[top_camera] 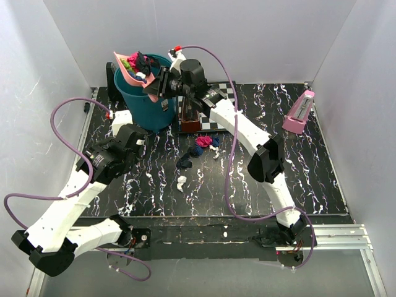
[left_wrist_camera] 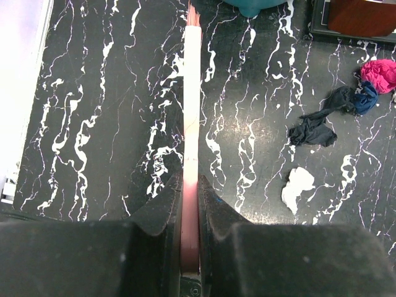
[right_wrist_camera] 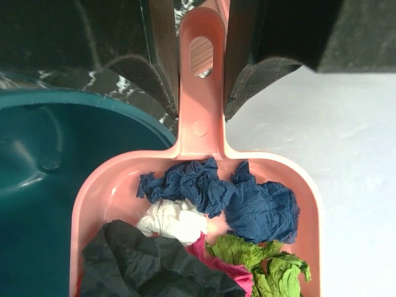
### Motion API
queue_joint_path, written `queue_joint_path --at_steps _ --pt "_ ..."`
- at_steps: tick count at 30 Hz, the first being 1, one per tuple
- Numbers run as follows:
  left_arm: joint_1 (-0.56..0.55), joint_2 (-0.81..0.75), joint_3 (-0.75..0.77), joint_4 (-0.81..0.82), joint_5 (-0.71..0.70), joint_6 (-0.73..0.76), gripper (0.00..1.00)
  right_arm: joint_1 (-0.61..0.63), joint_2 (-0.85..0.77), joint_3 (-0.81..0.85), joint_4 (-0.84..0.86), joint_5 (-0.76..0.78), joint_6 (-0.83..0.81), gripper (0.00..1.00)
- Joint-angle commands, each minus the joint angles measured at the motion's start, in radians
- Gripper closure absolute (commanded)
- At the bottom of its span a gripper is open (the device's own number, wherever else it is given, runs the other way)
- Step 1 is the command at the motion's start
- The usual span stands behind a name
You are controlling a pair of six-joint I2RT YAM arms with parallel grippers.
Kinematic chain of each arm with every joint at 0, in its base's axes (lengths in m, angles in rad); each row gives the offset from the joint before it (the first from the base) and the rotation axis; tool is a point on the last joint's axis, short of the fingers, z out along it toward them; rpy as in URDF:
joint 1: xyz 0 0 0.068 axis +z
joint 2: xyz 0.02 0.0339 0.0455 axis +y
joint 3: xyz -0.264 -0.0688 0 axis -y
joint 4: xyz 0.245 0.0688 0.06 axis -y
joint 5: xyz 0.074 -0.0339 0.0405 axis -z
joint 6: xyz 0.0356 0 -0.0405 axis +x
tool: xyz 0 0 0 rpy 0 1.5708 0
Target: Sweep away the paper scraps from the table
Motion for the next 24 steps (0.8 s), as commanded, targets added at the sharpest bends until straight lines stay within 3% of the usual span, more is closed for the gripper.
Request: queue_joint_path --at_steps 1,12,19,24 --pt "0.005 -0.007 -0.004 0.029 -0.012 0.003 1.0 -0.03 -0.037 -0.067 0.296 -0.108 0.256 0.99" --pt "0.005 -0.016 -0.008 0.033 -0.012 0.0 1.0 -0.031 -0.04 -0.134 0.489 -0.194 0.519 0.99" --pt "0.006 -0.027 -0.008 0.029 -0.003 -0.001 1.0 -0.031 -0.022 -0.111 0.487 -0.193 0.6 0.99" --pt "0.006 -0.029 -0.008 0.021 -0.001 -0.007 1.0 -0.037 -0.029 -0.223 0.52 -0.167 0.71 0.99"
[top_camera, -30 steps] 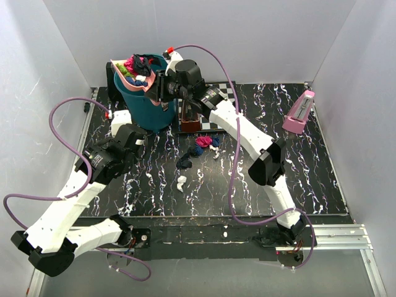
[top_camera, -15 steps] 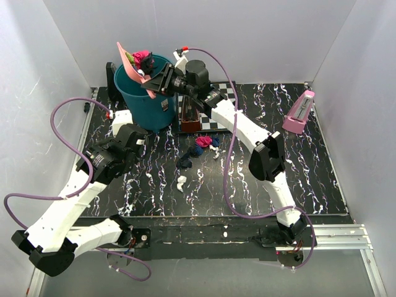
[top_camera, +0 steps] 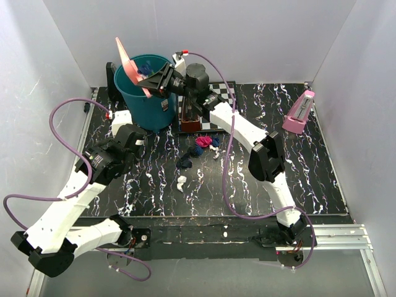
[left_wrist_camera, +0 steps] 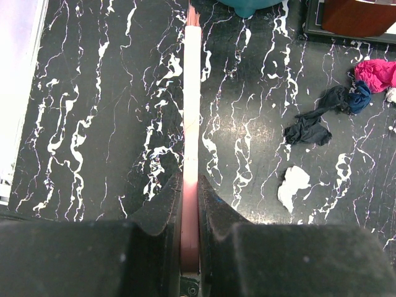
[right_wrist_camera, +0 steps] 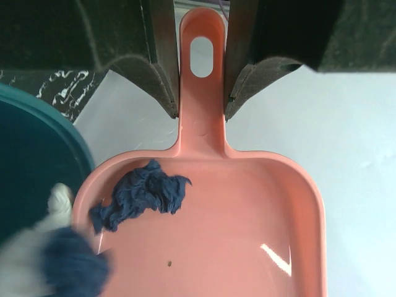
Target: Sweep away the paper scraps from the table
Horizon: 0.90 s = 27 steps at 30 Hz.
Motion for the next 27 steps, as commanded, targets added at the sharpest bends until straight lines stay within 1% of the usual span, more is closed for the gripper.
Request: queue_joint_path --at_steps 1,4,8,14,16,18,20,24,27 --pt "0.006 -0.022 -0.008 0.009 -0.014 -0.006 1.0 -0.006 -0.032 -0.087 0.088 0.015 0.142 0.99" --pt "0.006 -0.027 -0.008 0.007 -0.016 -0.007 1.0 -0.011 -0.014 -0.113 0.095 0.014 0.237 0.99" --pt "0.006 -0.028 -0.008 0.004 -0.016 -0.006 1.0 -0.014 0.003 -0.134 0.157 0.0 0.327 0.99" --pt "0.006 -0.025 -0.006 0.007 -0.014 -0.002 1.0 -0.015 0.013 -0.047 0.148 -0.018 0.32 0.99" --pt "0.005 -0.025 -0.005 0.009 -0.013 -0.004 1.0 -0.017 0.008 -0.041 0.154 -0.023 0.315 0.99" --pt "0.006 -0.024 -0.008 0.013 -0.01 -0.004 1.0 -0.02 -0.007 -0.076 0.179 -0.016 0.308 0.99" --pt "0.005 -0.025 -0.011 0.018 -0.007 -0.006 1.0 -0.025 -0.027 -0.155 0.231 0.001 0.318 0.99" --pt "0.005 -0.028 -0.014 0.02 -0.008 -0.006 1.0 -0.038 -0.009 -0.315 0.384 0.012 0.462 0.99" --pt "0.006 -0.027 -0.015 0.024 -0.007 -0.004 1.0 -0.041 0.029 -0.323 0.456 -0.002 0.521 0.99"
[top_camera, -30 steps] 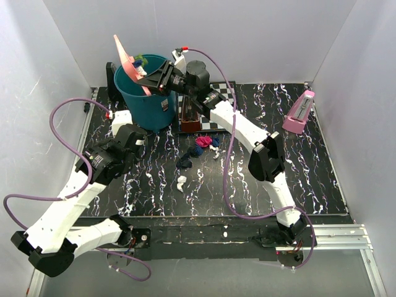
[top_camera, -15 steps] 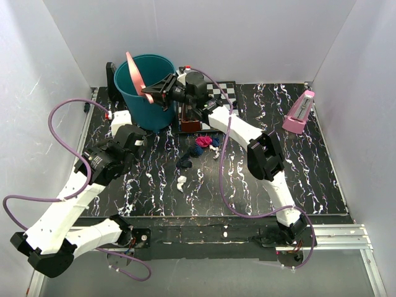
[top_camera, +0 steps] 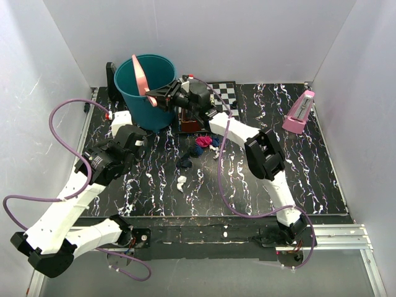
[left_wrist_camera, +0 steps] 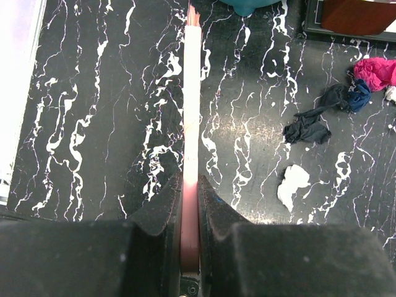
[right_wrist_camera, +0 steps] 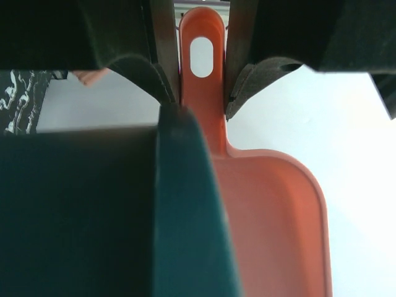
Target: Sweep away the paper scraps from the table
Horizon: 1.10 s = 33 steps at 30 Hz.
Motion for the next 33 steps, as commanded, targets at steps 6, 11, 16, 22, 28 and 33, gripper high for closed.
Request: queue_joint_path --at_steps 6,11,16,22,28,33 --pt "0.006 -0.008 0.0 0.021 -0.009 0.001 1.0 -0.018 0.033 0.166 0.074 -0.029 0.04 0.99" --pt "0.005 -0.009 -0.005 0.028 -0.006 0.004 1.0 -0.027 0.007 0.156 0.102 -0.032 0.028 0.99" --pt "0.006 -0.006 -0.014 0.034 0.003 0.009 1.0 -0.035 0.005 -0.043 0.22 -0.008 0.114 0.99" --pt "0.006 -0.008 -0.011 0.043 0.006 0.018 1.0 -0.035 0.045 0.005 0.244 -0.031 0.128 0.99" --pt "0.006 -0.005 -0.009 0.044 0.006 0.025 1.0 -0.04 0.048 0.269 -0.006 -0.08 -0.044 0.99" --pt "0.006 0.0 -0.011 0.043 0.006 0.027 1.0 -0.046 -0.001 0.326 -0.091 -0.11 -0.18 0.99"
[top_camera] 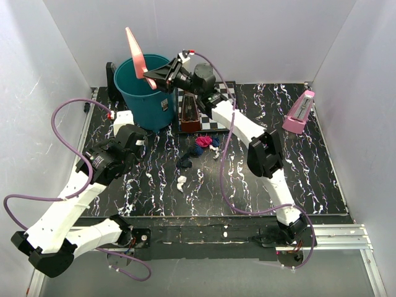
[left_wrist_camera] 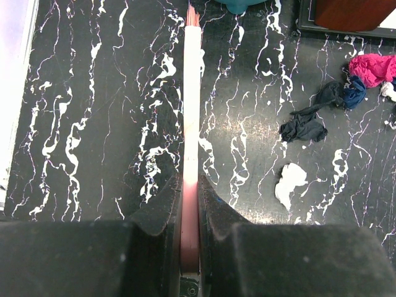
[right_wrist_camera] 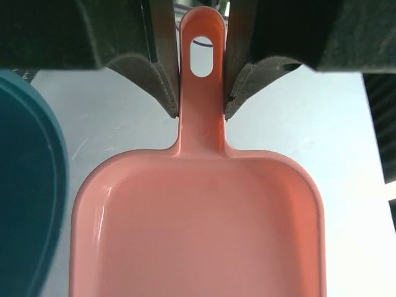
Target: Sweep away the paper scraps from the table
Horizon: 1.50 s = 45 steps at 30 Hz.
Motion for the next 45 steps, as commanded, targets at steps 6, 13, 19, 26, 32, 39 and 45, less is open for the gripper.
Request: queue_joint_path --at_steps 6,13,19,26,32,39,45 --pt "0.008 -0.001 -0.015 0.028 -0.008 0.011 1.0 -0.011 -0.223 -0.048 -0.147 -0.079 -0.396 0.99" --pt "0.006 0.028 -0.038 0.063 0.018 0.046 1.0 -0.013 -0.488 -0.249 -0.377 0.026 -0.784 0.99" --pt "0.005 0.146 -0.04 0.104 0.131 0.106 1.0 -0.011 -0.752 -0.493 -0.543 0.226 -1.029 0.99" --pt "-0.001 0.317 -0.003 0.111 0.191 0.141 1.0 -0.013 -1.088 -0.896 -0.629 0.523 -1.265 0.99" --pt "-0.029 0.403 0.029 0.055 0.207 0.158 1.0 -0.013 -1.245 -1.142 -0.834 0.692 -1.384 0.99" --pt "-0.098 0.5 0.09 0.034 0.305 0.161 1.0 -0.008 -1.314 -1.233 -1.14 0.749 -1.338 0.99" --pt "-0.139 0.558 0.117 0.094 0.444 0.126 1.0 -0.007 -1.289 -1.245 -1.237 0.775 -1.336 0.99"
